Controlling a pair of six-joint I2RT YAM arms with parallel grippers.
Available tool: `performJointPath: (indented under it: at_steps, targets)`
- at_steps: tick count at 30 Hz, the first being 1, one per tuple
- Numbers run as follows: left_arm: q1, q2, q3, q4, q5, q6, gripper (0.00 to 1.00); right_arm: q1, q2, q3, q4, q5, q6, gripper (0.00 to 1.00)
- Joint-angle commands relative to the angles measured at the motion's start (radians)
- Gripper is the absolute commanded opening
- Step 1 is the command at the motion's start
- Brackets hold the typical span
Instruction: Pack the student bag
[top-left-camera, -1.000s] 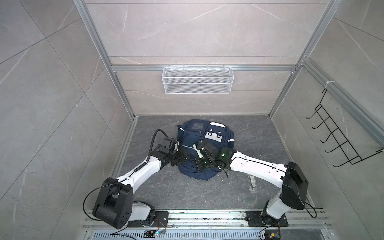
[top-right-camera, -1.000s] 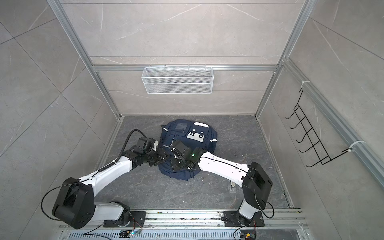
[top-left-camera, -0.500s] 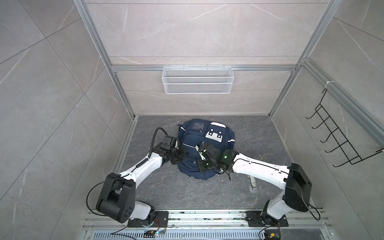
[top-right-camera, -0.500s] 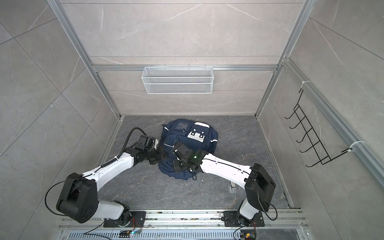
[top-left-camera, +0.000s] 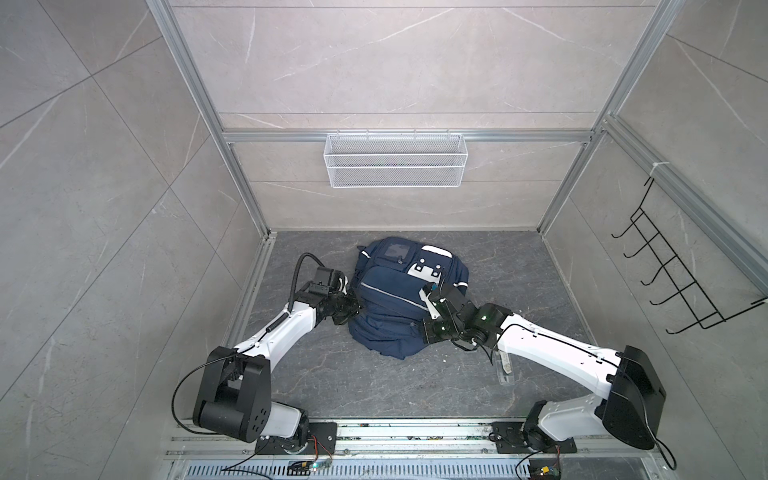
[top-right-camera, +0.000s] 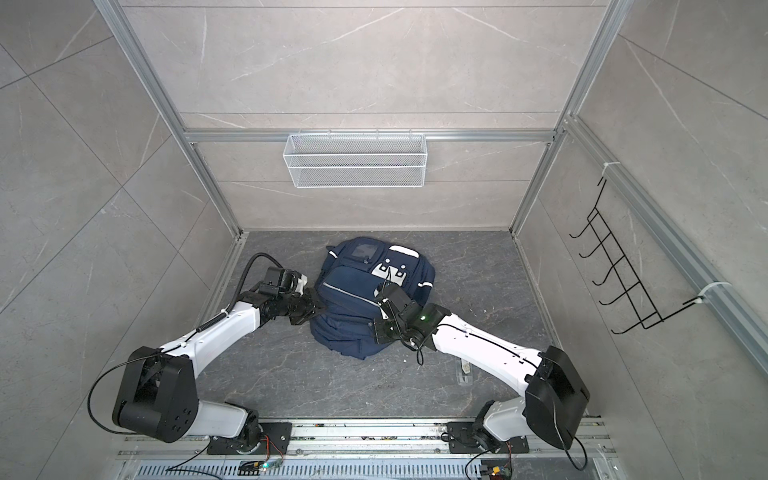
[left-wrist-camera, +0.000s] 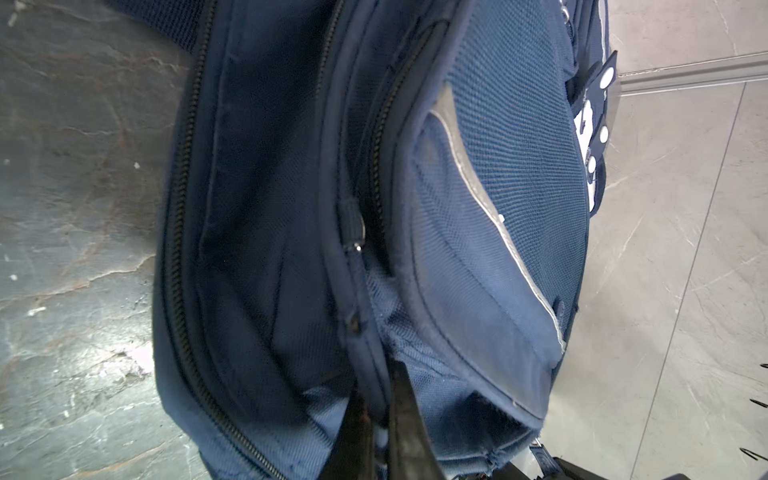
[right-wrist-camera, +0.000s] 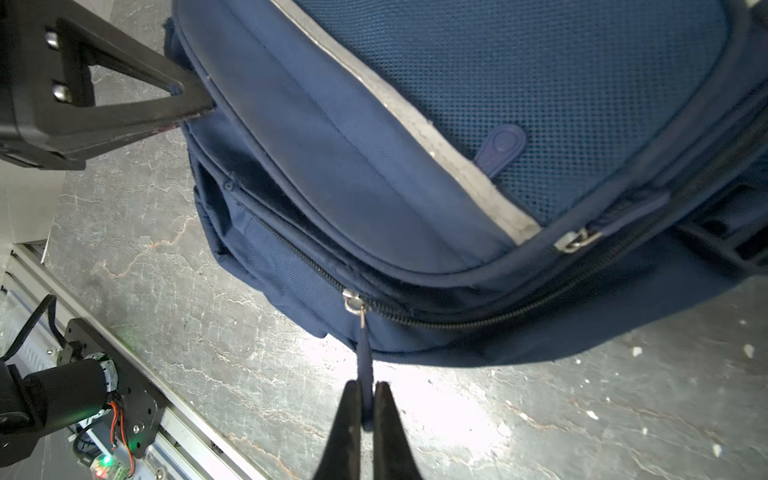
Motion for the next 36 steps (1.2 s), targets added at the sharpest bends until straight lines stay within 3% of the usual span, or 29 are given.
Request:
performJointPath:
  at_steps: [1, 8, 12, 15, 19, 25, 36]
  targets:
    - [0.036, 0.058, 0.075, 0.003, -0.053, 0.063, 0.0, -0.003, 0.011, 0.027, -0.061, 0.037, -0.007, 0.0]
    - [0.047, 0.197, 0.235, -0.02, -0.049, 0.083, 0.0, 0.065, 0.101, 0.117, -0.015, 0.017, 0.009, 0.0]
    - [0.046, 0.174, 0.263, -0.033, -0.036, 0.083, 0.29, 0.088, 0.165, 0.162, 0.002, 0.018, 0.009, 0.0]
    - [0.046, 0.118, 0.235, -0.046, -0.028, 0.079, 0.4, 0.09, 0.194, 0.182, 0.011, 0.011, 0.012, 0.0]
    - [0.04, 0.033, 0.163, -0.048, 0.035, 0.034, 0.44, 0.097, 0.224, 0.215, 0.007, 0.006, 0.0, 0.0]
    - [-0.011, -0.08, 0.062, -0.042, 0.038, -0.024, 0.46, 0.102, 0.24, 0.242, -0.002, -0.005, -0.017, 0.0]
    - [-0.131, -0.047, 0.0, 0.073, 0.013, -0.11, 0.48, 0.111, 0.234, 0.25, -0.016, -0.014, -0.018, 0.0]
